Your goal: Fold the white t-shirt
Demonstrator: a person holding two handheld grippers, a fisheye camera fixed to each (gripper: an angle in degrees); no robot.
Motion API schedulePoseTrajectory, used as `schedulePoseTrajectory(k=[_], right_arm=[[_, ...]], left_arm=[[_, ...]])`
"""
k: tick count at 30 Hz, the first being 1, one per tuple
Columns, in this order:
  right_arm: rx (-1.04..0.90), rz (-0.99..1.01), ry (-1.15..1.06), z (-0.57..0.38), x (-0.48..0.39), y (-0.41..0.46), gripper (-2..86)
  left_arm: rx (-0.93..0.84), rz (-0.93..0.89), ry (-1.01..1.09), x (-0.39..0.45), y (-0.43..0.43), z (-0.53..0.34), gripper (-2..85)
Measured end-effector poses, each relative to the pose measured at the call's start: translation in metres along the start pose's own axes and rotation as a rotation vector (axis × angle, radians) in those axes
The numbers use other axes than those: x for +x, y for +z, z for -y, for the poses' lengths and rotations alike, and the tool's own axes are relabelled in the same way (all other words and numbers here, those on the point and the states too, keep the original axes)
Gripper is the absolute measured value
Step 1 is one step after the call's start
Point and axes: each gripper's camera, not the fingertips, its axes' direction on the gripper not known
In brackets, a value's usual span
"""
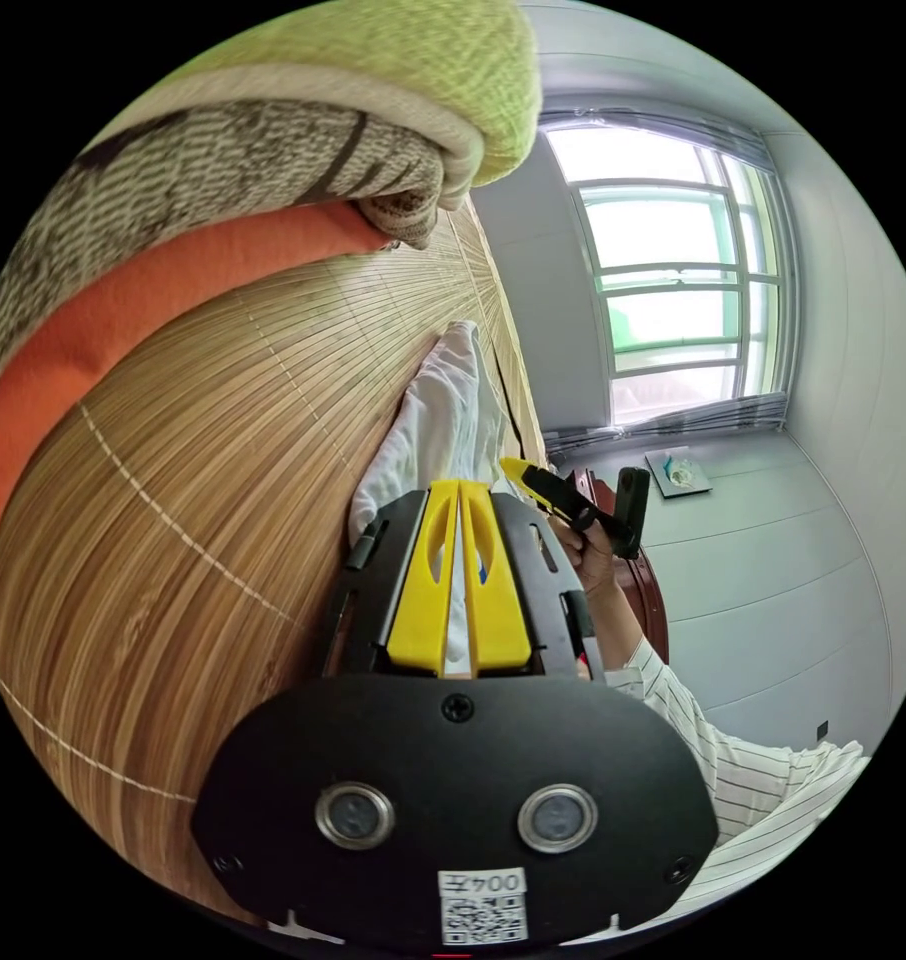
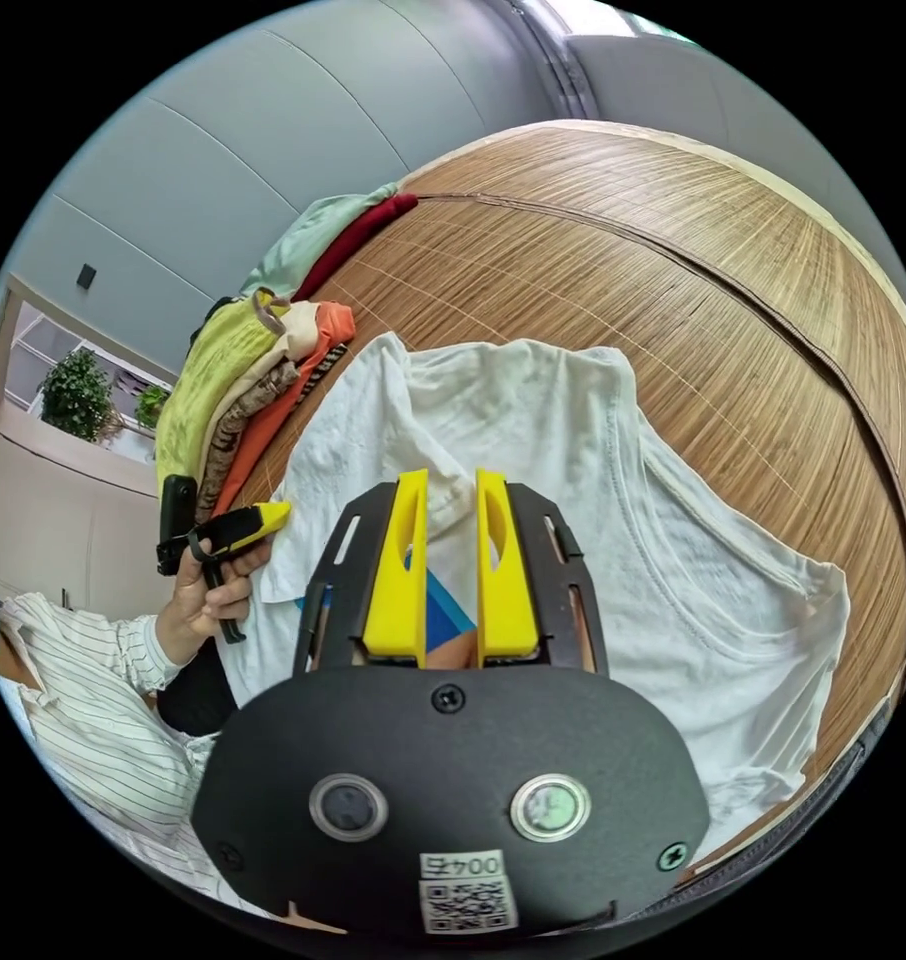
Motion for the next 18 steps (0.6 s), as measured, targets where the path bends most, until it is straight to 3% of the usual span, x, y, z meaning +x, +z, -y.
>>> schedulePoseTrajectory(k=[5,11,14,18], right_arm=[[-0.009,-0.131,-0.028,-0.007,-0.010,0.005,2.0],[0.019,-0.176,0.053,-0.004,-0.006,-0.002,6.9],[0.133,-0.191,0.113,0.013,-0.009,-0.017,7.0],[0.096,-0.149,0.020,0.066,-0.044,0.004,7.5]], left_arm=[[0.003,0.007,-0.001,-0.002,-0.003,0.003,0.3],[0.002,0.016,0.000,-0.005,-0.009,0.007,0.2],[0.006,0.024,0.001,-0.005,-0.013,0.009,0.2],[0.012,0.037,0.005,-0.005,-0.020,0.013,0.2]])
